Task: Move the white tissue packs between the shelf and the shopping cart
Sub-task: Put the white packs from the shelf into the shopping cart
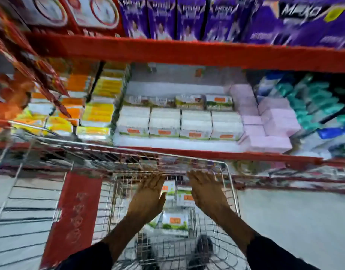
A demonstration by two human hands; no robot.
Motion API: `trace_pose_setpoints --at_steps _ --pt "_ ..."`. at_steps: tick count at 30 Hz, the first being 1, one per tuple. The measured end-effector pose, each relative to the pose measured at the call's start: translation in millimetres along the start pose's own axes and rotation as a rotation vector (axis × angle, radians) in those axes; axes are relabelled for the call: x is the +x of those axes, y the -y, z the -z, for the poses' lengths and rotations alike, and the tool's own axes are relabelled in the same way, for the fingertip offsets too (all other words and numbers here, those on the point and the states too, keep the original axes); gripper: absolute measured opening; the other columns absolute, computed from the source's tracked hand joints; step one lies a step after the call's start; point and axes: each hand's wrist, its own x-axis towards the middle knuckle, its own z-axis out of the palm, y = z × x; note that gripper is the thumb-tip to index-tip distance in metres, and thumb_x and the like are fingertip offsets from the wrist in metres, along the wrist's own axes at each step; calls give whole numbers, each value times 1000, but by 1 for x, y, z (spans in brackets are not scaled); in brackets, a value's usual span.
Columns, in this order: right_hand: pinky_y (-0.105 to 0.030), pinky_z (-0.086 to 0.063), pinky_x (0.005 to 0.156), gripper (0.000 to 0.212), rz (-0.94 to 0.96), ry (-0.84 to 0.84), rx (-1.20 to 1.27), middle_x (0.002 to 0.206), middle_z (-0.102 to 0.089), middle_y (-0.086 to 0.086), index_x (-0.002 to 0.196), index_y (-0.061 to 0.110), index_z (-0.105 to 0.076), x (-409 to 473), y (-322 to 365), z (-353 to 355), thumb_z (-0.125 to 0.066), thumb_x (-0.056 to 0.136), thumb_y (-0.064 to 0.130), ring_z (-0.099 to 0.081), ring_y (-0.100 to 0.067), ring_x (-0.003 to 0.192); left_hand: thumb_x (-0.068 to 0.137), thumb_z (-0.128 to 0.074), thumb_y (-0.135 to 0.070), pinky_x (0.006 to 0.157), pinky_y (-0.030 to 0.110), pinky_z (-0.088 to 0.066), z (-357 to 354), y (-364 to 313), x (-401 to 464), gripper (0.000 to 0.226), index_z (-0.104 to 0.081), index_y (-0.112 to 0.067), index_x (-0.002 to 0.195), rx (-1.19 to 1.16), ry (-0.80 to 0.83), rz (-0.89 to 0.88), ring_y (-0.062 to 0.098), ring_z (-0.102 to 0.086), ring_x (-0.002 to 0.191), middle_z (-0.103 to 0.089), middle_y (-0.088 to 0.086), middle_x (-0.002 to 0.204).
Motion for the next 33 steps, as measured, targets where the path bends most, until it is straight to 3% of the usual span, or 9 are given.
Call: trace_pose_setpoints --at_steps 2,6,14,17,20,23,26,29,33 --pt "-46 -40 106 56 0 146 8 140 -54 -13 139 10 -47 13 -5 -30 -62 85 8 -53 -35 124 88 -60 -22 101 51 -49 -32 9 14 48 -56 -5 133 -50 13 23 38 -59 121 -59 18 137" --pt "-42 -47 97 44 -77 337 -11 136 -56 -13 131 10 -52 38 -18 -86 -53 88 4 -53 -33 119 98 -49 -15 116 43 -32 -85 29 44 54 -33 -8 149 -96 250 83 32 -37 141 -37 15 155" --pt "-40 -43 102 45 -89 490 -56 136 -53 -14 133 8 -48 75 -29 -153 -60 89 9 -46 -32 128 85 -51 2 115 40 -31 -133 44 98 63 -36 -1 146 -57 291 63 35 -39 137 -44 20 149" --pt "-37 -46 95 36 -91 462 -45 125 -59 -11 120 10 -58 81 -33 -157 -61 84 4 -52 -30 119 82 -49 9 110 43 -38 -142 53 105 64 -39 -3 144 -53 303 71 36 -45 132 -50 20 143" --pt "-38 -47 93 36 -82 462 -22 125 -58 -11 120 10 -59 82 -35 -155 -60 85 3 -52 -31 118 79 -52 15 102 45 -47 -140 55 105 65 -45 -5 140 -89 283 73 37 -51 125 -55 20 136" --pt "-37 -48 93 34 -94 454 24 121 -59 -11 119 9 -59 80 -35 -149 -62 85 3 -53 -31 115 83 -57 12 94 43 -51 -128 55 102 48 -59 -5 128 -152 266 100 36 -57 118 -61 18 128" --pt "-36 -50 84 22 -128 385 137 106 -67 -12 102 8 -65 72 -34 -139 -65 81 0 -61 -33 102 82 -65 5 86 39 -54 -118 57 93 37 -69 -11 115 -211 228 126 32 -63 107 -66 13 116" --pt "-38 -54 77 20 -154 280 239 90 -70 -16 91 5 -68 58 -25 -120 -68 74 -5 -65 -36 89 82 -60 6 85 38 -54 -101 55 74 37 -72 -16 109 -180 208 95 29 -65 103 -69 10 112" --pt "-35 -51 84 26 -137 223 171 106 -69 -10 102 12 -67 48 -5 -74 -67 80 0 -63 -30 100 64 -70 15 73 34 -58 -64 51 45 52 -75 -20 103 -127 74 82 23 -70 91 -70 2 105"
